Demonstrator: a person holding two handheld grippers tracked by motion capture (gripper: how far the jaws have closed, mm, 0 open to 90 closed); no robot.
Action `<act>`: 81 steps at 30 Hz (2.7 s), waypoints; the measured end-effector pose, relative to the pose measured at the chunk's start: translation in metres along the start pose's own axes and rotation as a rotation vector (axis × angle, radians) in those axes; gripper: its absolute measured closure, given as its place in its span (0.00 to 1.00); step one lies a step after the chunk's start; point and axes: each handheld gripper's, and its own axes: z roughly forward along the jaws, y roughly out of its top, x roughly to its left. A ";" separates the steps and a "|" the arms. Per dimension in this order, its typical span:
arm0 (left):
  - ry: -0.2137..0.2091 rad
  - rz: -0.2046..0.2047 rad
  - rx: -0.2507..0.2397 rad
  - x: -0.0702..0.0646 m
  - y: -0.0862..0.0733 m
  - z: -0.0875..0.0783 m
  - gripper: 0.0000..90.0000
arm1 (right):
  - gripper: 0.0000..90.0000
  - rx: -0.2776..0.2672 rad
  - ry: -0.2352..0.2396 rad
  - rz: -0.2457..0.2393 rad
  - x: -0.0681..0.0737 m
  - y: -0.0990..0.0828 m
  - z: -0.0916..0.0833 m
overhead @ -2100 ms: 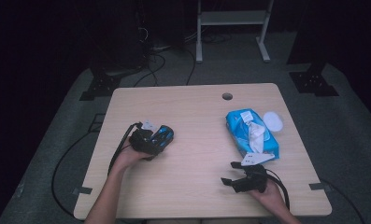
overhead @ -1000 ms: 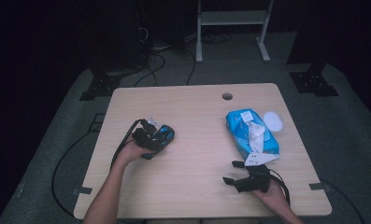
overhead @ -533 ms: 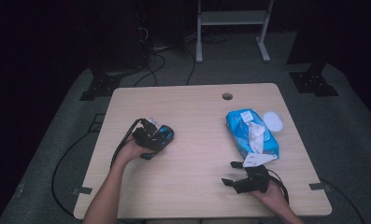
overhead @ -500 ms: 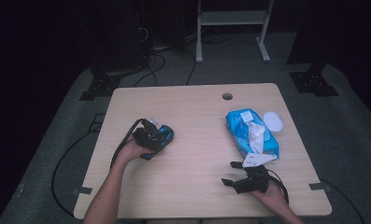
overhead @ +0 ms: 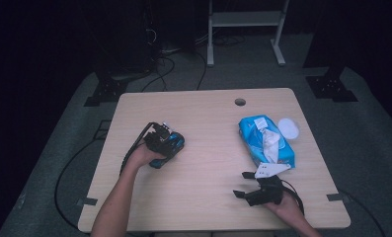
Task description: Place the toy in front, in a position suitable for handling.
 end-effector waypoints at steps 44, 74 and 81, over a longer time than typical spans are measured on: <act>0.002 0.184 0.165 -0.004 0.011 0.002 0.23 | 0.25 -0.022 0.001 -0.002 0.000 0.000 -0.003; 0.053 0.180 0.218 -0.005 0.017 -0.018 0.28 | 0.25 -0.031 -0.002 0.012 -0.003 0.000 -0.004; 0.027 0.265 0.177 -0.034 0.031 -0.033 0.29 | 0.25 -0.038 -0.009 0.012 -0.005 0.000 -0.006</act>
